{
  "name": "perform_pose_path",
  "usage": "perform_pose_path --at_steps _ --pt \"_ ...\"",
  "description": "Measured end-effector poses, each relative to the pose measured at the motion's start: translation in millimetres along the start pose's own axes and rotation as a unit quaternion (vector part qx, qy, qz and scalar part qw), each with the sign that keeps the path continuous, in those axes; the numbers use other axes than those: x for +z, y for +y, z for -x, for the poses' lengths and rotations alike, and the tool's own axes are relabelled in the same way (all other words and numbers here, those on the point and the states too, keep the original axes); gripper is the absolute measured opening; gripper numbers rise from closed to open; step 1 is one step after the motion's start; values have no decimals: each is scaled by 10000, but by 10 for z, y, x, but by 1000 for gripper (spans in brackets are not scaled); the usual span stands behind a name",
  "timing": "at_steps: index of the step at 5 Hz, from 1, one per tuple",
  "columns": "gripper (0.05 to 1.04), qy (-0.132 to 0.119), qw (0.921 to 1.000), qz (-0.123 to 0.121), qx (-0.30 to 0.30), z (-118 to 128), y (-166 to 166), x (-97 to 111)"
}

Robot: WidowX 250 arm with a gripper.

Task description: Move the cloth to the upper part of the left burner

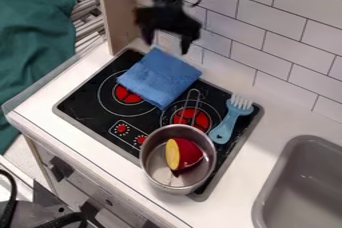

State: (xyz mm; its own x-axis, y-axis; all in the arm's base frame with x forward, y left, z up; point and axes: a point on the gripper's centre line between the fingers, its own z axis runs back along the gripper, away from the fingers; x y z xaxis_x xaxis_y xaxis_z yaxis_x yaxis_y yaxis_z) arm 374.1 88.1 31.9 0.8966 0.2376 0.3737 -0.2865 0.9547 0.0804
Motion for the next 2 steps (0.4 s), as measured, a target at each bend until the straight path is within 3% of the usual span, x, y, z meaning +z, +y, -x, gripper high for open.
perform_pose_path --at_steps 1,2 --pt "999 -198 9996 -3 -187 -64 -125 243" --pt "999 26 9998 -36 -172 129 -104 383"
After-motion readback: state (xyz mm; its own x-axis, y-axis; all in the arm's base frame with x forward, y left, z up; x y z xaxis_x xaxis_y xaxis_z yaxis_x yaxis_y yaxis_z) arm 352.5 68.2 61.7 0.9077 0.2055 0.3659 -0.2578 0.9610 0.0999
